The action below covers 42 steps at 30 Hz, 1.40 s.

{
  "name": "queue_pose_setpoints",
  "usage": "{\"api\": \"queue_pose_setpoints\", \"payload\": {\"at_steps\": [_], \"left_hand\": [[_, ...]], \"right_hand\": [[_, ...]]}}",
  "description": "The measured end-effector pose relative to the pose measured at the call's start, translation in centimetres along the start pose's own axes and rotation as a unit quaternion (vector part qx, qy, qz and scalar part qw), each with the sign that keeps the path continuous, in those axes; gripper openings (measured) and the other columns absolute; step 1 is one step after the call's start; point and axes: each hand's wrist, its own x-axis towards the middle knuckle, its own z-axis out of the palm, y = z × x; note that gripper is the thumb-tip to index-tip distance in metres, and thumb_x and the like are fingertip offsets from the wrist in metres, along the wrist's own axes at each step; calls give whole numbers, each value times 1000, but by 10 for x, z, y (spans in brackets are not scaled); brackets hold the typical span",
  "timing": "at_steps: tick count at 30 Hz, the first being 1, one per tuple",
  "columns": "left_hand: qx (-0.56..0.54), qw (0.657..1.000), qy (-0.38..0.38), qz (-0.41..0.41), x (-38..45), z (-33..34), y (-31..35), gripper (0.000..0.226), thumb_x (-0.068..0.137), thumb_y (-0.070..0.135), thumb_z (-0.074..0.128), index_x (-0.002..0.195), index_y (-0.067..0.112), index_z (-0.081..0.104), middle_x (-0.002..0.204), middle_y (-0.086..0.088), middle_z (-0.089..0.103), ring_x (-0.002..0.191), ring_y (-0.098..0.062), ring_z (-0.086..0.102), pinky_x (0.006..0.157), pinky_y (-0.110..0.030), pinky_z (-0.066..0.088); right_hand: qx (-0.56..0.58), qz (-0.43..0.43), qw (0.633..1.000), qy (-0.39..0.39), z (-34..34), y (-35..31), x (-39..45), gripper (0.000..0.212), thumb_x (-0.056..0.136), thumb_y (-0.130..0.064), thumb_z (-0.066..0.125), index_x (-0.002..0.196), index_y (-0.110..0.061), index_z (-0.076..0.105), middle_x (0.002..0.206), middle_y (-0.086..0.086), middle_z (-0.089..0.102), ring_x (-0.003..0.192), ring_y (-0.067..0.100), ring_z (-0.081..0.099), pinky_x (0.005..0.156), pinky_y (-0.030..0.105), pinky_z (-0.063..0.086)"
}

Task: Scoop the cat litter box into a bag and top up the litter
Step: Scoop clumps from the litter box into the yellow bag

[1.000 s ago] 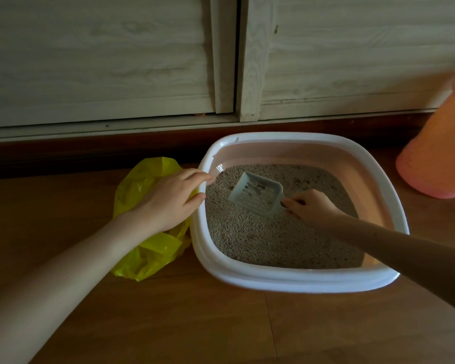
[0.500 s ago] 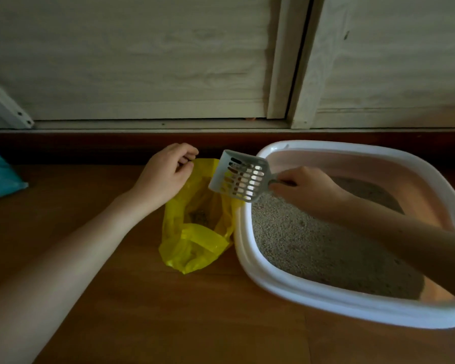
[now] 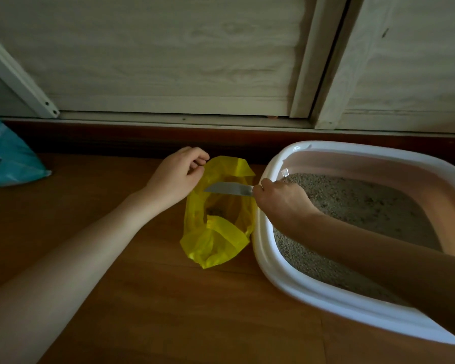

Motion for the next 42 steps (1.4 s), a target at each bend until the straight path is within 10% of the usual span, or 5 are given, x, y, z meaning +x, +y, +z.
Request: {"api": "queue_pose_setpoints", "payload": {"at_steps": [7,11,20,30,42], "left_hand": [[-2,1000,8,7,0,-1,0,24,93,10,53,116,13,60,109,3,57,93,-7,57,77,-14,44],[-1,1000,14,15,2,2,8,24,93,10,53,116,13,60,107,5,57,92,-6,56,76,-12,44],[-28,999,12,43,18,26,41,23,92,11,55,113,15,61,106,5,59,92,-6,57,75,-12,42],[-41,994,-54,90,30,58,100,20,90,12,56,109,18,62,103,5,57,86,-2,55,69,-6,41],[-10,993,-79,85,23,63,95,20,90,14,57,109,18,63,103,3,59,87,-9,57,68,-11,40]], "right_hand": [[151,53,986,-49,7,-1,-4,3,78,-9,63,77,-7,61,67,8,58,55,28,58,47,29,38],[418,218,873,-126,4,11,-10,44,92,-33,55,65,3,56,55,13,47,48,19,42,49,27,34],[569,372,721,-132,-11,69,-63,26,91,-24,59,77,-4,67,50,-3,49,37,8,38,37,21,34],[215,431,856,-187,2,190,-180,15,90,-32,60,94,-18,63,70,-4,60,58,8,57,46,18,40],[168,451,811,-333,20,225,-183,27,89,-35,61,103,-11,60,85,1,61,75,13,60,61,24,48]]}}
